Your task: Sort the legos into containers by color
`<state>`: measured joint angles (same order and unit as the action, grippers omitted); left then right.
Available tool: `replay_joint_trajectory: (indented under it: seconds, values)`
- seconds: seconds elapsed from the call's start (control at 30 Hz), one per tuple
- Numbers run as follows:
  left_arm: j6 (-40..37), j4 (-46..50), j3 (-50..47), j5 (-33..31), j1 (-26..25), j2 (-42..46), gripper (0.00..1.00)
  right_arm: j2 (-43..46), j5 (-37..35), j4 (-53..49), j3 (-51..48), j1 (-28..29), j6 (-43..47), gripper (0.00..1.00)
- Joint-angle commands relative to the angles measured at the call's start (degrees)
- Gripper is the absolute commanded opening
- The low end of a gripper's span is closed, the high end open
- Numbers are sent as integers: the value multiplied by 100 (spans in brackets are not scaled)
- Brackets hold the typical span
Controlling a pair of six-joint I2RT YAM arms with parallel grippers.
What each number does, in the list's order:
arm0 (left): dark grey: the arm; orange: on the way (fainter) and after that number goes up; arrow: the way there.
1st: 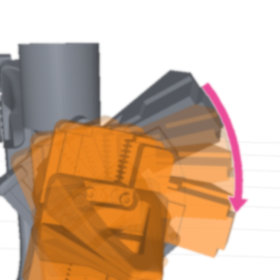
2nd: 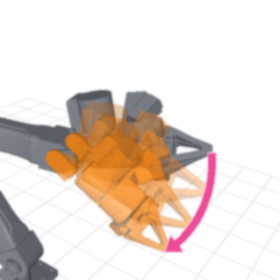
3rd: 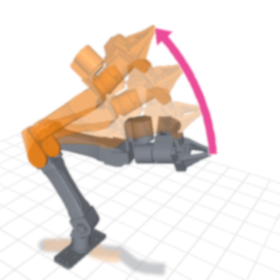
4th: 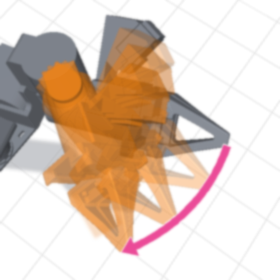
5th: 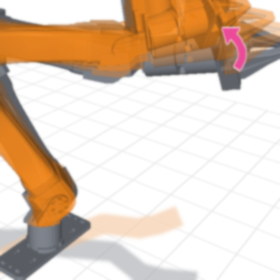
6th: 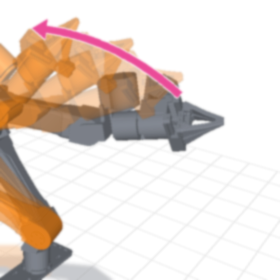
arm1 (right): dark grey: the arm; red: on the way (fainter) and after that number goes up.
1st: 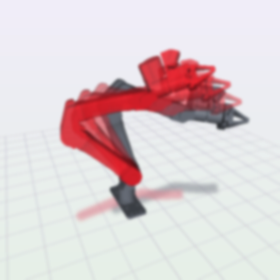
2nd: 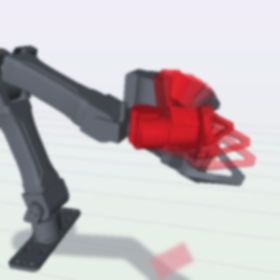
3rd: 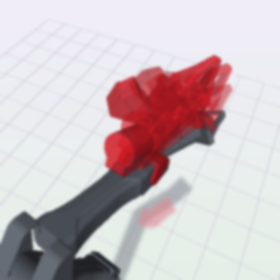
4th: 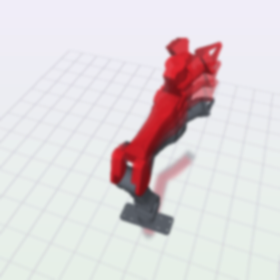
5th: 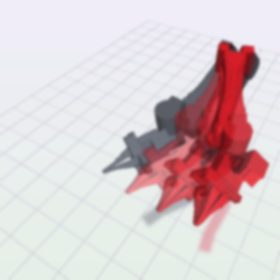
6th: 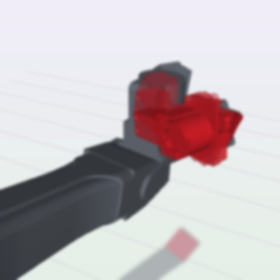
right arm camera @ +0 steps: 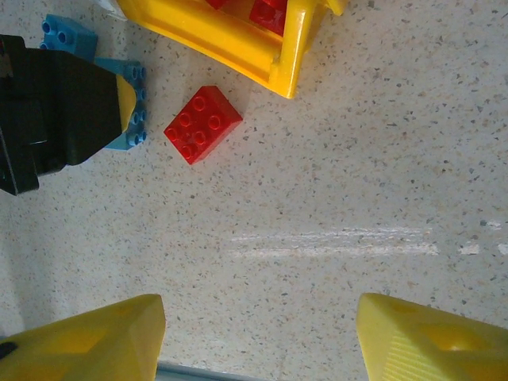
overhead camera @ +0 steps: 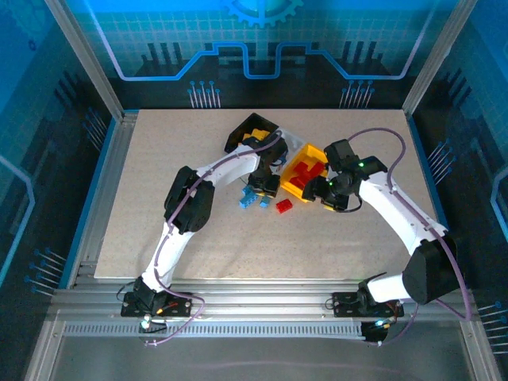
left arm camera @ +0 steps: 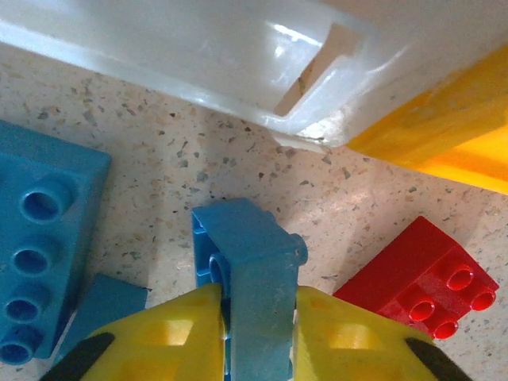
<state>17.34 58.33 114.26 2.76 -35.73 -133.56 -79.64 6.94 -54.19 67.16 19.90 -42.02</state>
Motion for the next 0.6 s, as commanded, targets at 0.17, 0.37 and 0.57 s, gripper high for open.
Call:
replay_joint_trajectory:
  seconds: [0.17, 0.37, 0.57]
  values:
    - [4, 210, -205, 193, 169, 311, 22, -226, 27, 40, 161, 202, -112, 67]
    - [149, 172, -313, 540, 435, 778, 22, -263, 17, 19, 193, 238, -75, 67]
    - [638, -35, -22, 1163, 841, 947, 24, -188, 5, 5, 93, 234, -60, 67]
